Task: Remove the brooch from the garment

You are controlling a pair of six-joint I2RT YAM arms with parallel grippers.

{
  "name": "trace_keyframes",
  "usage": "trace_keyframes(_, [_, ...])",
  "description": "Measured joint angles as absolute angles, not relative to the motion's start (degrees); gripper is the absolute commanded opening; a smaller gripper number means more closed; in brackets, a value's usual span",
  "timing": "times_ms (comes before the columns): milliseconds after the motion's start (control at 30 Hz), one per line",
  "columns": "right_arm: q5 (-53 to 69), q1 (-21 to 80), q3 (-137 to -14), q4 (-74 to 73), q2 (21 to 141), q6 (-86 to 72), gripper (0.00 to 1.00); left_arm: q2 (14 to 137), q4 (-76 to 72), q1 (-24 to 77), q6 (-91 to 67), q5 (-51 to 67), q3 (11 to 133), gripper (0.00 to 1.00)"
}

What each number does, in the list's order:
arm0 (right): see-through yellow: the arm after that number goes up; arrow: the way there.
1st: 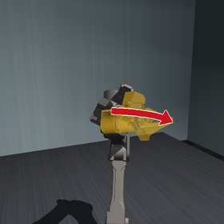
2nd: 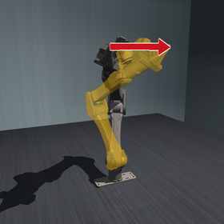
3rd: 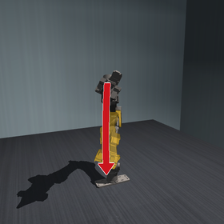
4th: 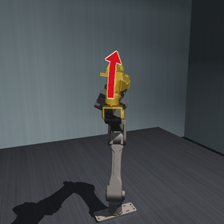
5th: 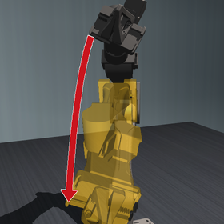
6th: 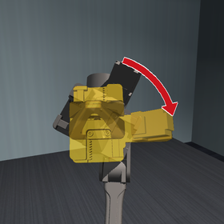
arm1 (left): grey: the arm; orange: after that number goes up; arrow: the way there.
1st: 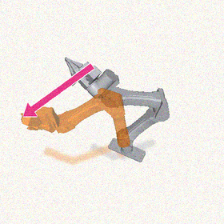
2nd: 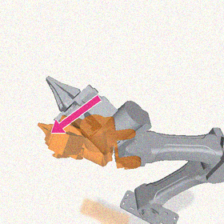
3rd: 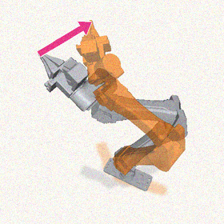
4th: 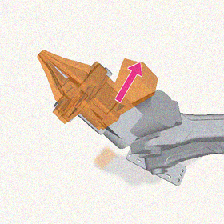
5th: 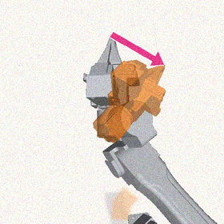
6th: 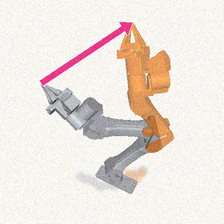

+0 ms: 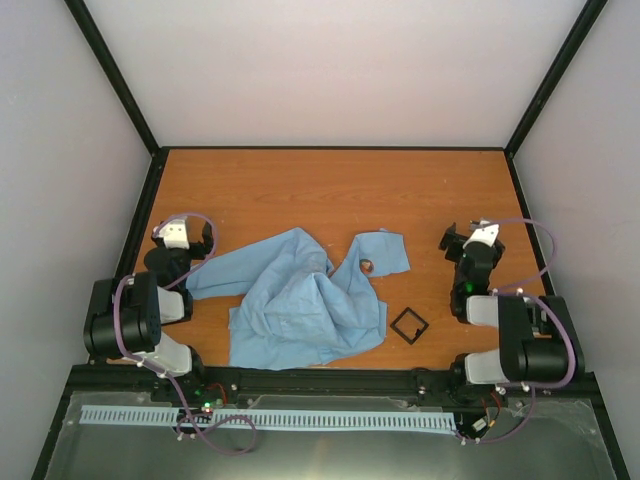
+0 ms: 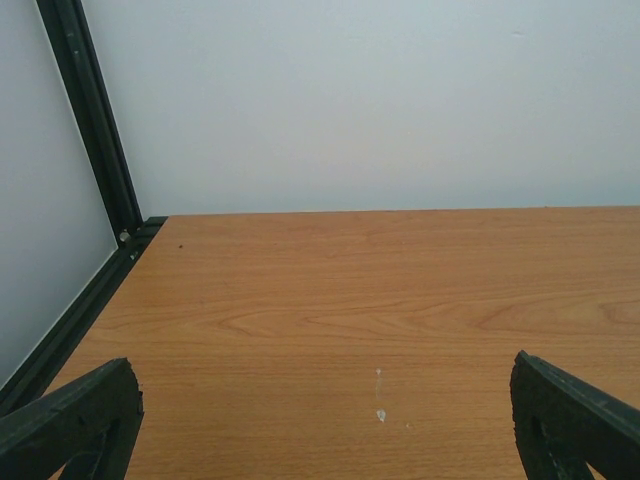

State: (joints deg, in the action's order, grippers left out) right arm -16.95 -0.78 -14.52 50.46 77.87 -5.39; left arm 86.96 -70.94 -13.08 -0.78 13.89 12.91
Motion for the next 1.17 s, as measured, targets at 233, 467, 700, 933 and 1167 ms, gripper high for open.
trace_keyframes(233, [-14.02,0.69,-14.48,60.88,87.37,-2.55,1.0,86.96,-70.89,-13.08,-0.78,13.85,12.91,1.0])
trace_keyframes(467, [-13.58,0.69,-13.45,65.06,87.81,-1.52,1.0,86.96,-70.83,-13.08,-0.78,13.72,12.91,1.0])
trace_keyframes(700, [-8.86,0.78,-16.19,63.48,87.92,0.69,1.0,86.96,-70.76,-13.08,-0.8,13.72,12.91,1.0])
trace_keyframes(933, [-7.73,0.78,-16.21,62.67,87.92,1.28,1.0,86.96,-70.74,-13.08,-0.78,13.69,12.93,1.0])
trace_keyframes(1167, [-7.42,0.78,-16.21,62.5,87.92,1.3,1.0,86.96,-70.72,-13.08,-0.78,13.72,12.93,1.0])
